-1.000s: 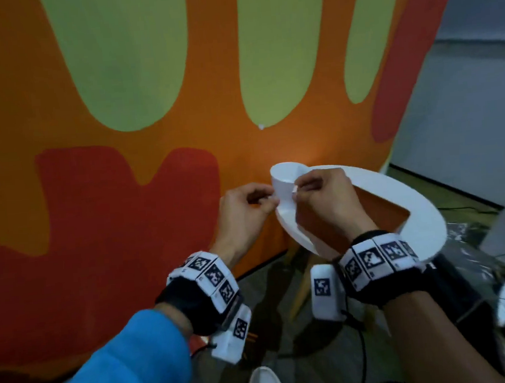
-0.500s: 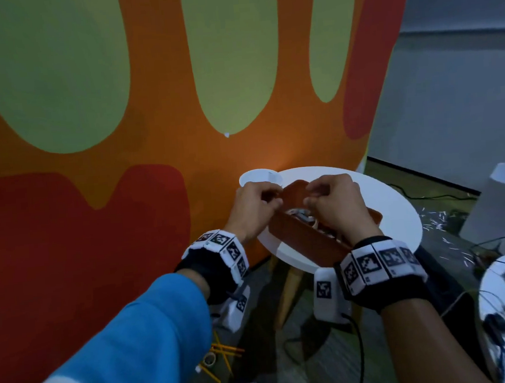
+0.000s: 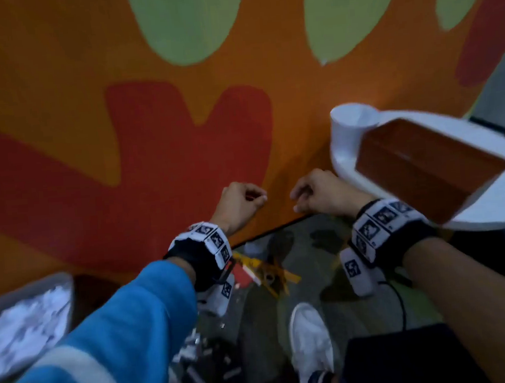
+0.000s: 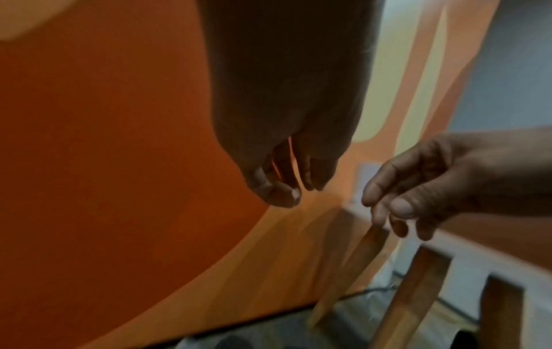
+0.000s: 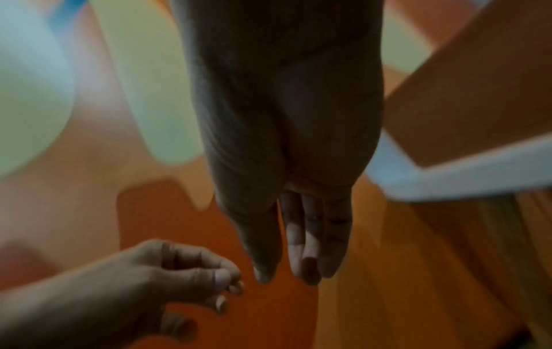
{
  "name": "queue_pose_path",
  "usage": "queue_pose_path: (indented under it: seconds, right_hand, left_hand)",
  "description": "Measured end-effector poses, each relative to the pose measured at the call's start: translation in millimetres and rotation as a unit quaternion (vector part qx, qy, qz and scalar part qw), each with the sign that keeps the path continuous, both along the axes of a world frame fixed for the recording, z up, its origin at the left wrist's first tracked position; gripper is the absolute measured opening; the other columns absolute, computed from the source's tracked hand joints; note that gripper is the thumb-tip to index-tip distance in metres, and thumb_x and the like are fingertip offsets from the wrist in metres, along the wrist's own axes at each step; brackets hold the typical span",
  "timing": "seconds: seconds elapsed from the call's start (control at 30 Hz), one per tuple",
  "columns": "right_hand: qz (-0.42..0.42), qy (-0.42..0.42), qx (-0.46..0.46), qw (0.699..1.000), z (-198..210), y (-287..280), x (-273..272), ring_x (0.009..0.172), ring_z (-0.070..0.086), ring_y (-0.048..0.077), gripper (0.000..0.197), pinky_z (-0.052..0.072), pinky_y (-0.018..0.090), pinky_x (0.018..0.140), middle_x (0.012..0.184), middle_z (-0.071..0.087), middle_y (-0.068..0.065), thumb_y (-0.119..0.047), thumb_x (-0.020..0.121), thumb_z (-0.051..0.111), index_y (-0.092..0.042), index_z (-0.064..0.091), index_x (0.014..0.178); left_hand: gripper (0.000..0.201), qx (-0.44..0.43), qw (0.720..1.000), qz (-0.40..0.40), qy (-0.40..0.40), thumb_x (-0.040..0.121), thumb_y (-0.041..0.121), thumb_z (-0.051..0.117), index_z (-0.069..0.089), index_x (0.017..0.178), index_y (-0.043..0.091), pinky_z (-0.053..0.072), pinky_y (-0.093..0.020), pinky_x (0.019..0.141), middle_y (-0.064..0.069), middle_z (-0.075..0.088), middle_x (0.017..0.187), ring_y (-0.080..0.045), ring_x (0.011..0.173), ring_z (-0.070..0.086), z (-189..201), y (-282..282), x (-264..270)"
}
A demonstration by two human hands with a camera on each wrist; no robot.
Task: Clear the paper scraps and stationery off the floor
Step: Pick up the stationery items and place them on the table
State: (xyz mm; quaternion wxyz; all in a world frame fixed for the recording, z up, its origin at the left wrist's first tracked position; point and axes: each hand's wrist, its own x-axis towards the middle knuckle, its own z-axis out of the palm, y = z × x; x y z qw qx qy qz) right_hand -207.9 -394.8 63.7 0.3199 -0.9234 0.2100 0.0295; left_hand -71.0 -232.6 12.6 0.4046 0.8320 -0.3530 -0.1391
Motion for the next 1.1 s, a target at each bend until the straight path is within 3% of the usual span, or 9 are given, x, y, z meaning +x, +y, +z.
queue_pose_path:
  seconds: [0.17,0.27,0.37,0.47,0.6,0.73,0.9,1.03,1.1]
  right_hand:
    - [0.072,0.182,0.017,0.980,-140,87,16,0.070,0.063,0.012,0.013,0.049,0.024,0.066,0.084,0.071,0.002,-0.010,0.080,0.072,-0.013,0.076,0.092]
    - [0.065,0.245,0.121,0.960,-238,133,7,0.090,0.067,0.010,0.018,0.052,0.029,0.090,0.094,0.072,-0.002,-0.018,0.083,0.069,-0.026,0.076,0.098]
    - [0.070,0.287,0.128,0.947,-305,174,1,0.107,0.065,0.018,0.022,0.047,0.023,0.089,0.109,0.070,0.003,-0.016,0.087,0.064,-0.018,0.074,0.106]
    - [0.054,0.299,0.125,0.944,-346,203,2,0.104,0.065,0.025,0.019,0.047,0.023,0.084,0.107,0.071,0.007,-0.012,0.088,0.060,-0.013,0.075,0.099]
    - [0.069,0.301,0.114,0.944,-440,213,-5,0.101,0.065,0.029,0.044,0.047,0.029,0.079,0.102,0.068,0.013,-0.043,0.073,0.051,-0.010,0.068,0.098]
    - [0.088,0.249,0.094,0.960,-435,223,-15,0.107,0.066,0.031,0.046,0.053,0.038,0.087,0.114,0.070,0.012,-0.023,0.075,0.070,-0.016,0.067,0.121]
    - [0.070,0.167,0.082,0.980,-438,236,-24,0.094,0.065,0.039,0.033,0.054,0.044,0.081,0.109,0.067,0.017,-0.017,0.080,0.062,-0.012,0.069,0.113]
    - [0.084,0.142,0.062,0.984,-463,237,-33,0.086,0.063,0.041,0.030,0.054,0.046,0.076,0.103,0.063,0.019,-0.012,0.077,0.054,-0.009,0.070,0.103]
    - [0.089,0.144,0.066,0.983,-435,236,-26,0.091,0.063,0.042,0.026,0.052,0.043,0.078,0.104,0.064,0.021,-0.009,0.078,0.058,-0.005,0.070,0.102]
  left_hand:
    - [0.012,0.166,0.982,0.021,0.086,0.086,0.014,0.069,0.076,0.077,0.017,0.054,-0.030,0.065,0.003,0.069,0.068,-0.004,0.058,0.059,-119,94,8]
    - [0.020,0.243,0.962,0.027,0.124,0.083,0.010,0.068,0.074,0.068,0.022,0.049,-0.021,0.070,0.005,0.071,0.070,0.003,0.060,0.060,-187,138,1]
    - [0.013,0.291,0.940,-0.018,0.177,0.084,0.007,0.068,0.079,0.086,0.015,0.049,-0.019,0.076,-0.005,0.077,0.091,-0.012,0.084,0.069,-247,169,-10]
    - [0.020,0.304,0.930,-0.072,0.194,0.086,0.001,0.064,0.076,0.101,0.006,0.045,-0.012,0.075,-0.010,0.075,0.103,-0.016,0.093,0.067,-290,185,-21]
    - [0.025,0.338,0.919,-0.125,0.161,0.089,0.011,0.065,0.073,0.113,0.016,0.049,-0.029,0.094,-0.006,0.070,0.114,-0.020,0.107,0.063,-333,184,-29]
    - [0.036,0.357,0.910,-0.188,0.095,0.084,0.015,0.069,0.068,0.120,0.015,0.047,-0.035,0.095,-0.011,0.062,0.125,-0.030,0.117,0.058,-362,184,-33]
    - [0.027,0.317,0.925,-0.210,-0.002,0.091,0.015,0.059,0.068,0.116,0.014,0.042,-0.038,0.092,-0.009,0.057,0.123,-0.028,0.116,0.056,-378,187,-37]
    - [0.026,0.308,0.922,-0.233,-0.007,0.089,0.015,0.062,0.070,0.114,0.014,0.044,-0.038,0.092,-0.008,0.057,0.122,-0.027,0.116,0.056,-384,190,-31]
    - [0.024,0.326,0.919,-0.223,-0.001,0.089,0.018,0.063,0.070,0.112,0.017,0.043,-0.035,0.088,-0.005,0.057,0.122,-0.025,0.114,0.057,-380,188,-28]
